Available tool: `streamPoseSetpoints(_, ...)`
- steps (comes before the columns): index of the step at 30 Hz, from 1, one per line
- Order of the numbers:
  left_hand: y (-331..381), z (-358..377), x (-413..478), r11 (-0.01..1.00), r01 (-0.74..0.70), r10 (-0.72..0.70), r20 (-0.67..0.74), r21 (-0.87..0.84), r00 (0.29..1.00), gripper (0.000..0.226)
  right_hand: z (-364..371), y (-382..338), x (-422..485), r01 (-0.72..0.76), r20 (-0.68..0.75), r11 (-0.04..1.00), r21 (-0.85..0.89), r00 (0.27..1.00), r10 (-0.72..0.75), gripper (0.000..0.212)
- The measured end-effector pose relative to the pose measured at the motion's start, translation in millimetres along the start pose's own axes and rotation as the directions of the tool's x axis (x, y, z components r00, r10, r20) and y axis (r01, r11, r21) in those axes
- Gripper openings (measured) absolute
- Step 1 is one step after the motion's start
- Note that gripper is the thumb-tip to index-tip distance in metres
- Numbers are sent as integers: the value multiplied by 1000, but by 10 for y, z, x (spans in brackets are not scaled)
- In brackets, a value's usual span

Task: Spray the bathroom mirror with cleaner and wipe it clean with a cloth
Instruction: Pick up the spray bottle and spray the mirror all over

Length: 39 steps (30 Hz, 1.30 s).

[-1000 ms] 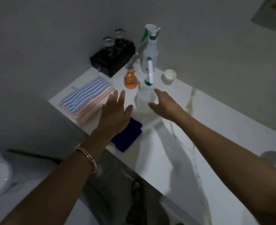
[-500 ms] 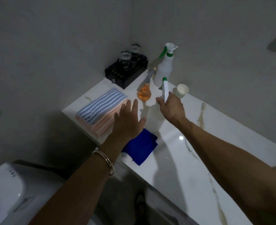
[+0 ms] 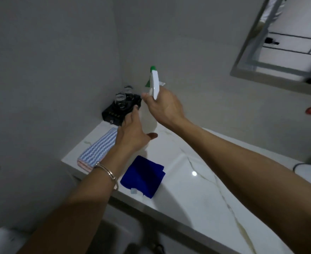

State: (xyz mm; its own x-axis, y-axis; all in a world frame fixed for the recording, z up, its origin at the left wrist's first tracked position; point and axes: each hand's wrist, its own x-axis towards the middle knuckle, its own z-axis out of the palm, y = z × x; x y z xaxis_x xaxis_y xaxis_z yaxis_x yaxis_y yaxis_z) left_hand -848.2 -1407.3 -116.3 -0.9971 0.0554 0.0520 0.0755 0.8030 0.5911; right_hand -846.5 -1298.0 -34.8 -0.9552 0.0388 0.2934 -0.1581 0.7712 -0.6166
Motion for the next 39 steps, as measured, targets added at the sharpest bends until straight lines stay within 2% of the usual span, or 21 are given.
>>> streamPoseSetpoints(2, 176, -73, 31, 999, -17, 19, 57, -37, 998, 103, -203, -24, 13, -2, -8, 999, -44, 1000, 2, 32)
streamPoseSetpoints(4, 386, -113, 138, 994, -88, 94, 94, -72, 991, 105, -404, 27, 118, -3, -29, 994, -113, 1000, -1, 32)
streamPoseSetpoints(10, 1357, -41, 637, 951, -266, 287, 135, -156, 948, 105, -1203, 446, 465, -82, -205, 984, -159, 978, 48, 30)
streamPoseSetpoints(12, 1783, 88, 708, 927, -305, 338, 130, -218, 932, 97, -1520, 683, 483, -120, -301, 978, -169, 951, 65, 34)
streamPoseSetpoints(17, 2852, 586, 628, 884, -295, 352, 102, -364, 930, 97, -2330, 1261, 374, -129, -417, 970, -207, 908, 32, 41)
streamPoseSetpoints(19, 3227, 776, 550, 871, -297, 355, 83, -393, 931, 86, -2659, 1524, 290, -121, -427, 969, -217, 904, 18, 41)
streamPoseSetpoints(21, 3585, 945, 427, 848, -292, 356, 66, -443, 932, 76, -2944, 1797, 190, -93, -431, 987, -128, 902, 29, 45)
streamPoseSetpoints(24, 4112, 1185, 208, 820, -320, 394, 64, -474, 917, 58, -3433, 2189, 19, -71, -399, 993, 96, 911, 104, 73)
streamPoseSetpoints(26, 4436, 1279, 96, 813, -364, 425, 36, -454, 904, 48, -3751, 2400, -35, -57, -356, 987, 150, 928, 107, 82)
streamPoseSetpoints(28, 4709, 1314, 30, 801, -374, 418, -10, -467, 909, 50, -4005, 2506, 9, -31, -309, 989, 142, 948, 74, 71)
streamPoseSetpoints(31, 5004, 1308, 1, 786, -417, 430, -82, -456, 899, 56, -4243, 2501, 60, 84, -294, 971, 224, 956, -15, 41)
streamPoseSetpoints(35, 5229, 1124, -51, 775, -515, 490, -165, -366, 856, 54, -4445, 2421, 58, 221, -407, 911, 348, 911, -65, 25)
streamPoseSetpoints(39, 5317, 899, -51, 769, -556, 512, -218, -316, 831, 49, -4565, 2220, 171, 284, -480, 896, 341, 872, -94, 21)
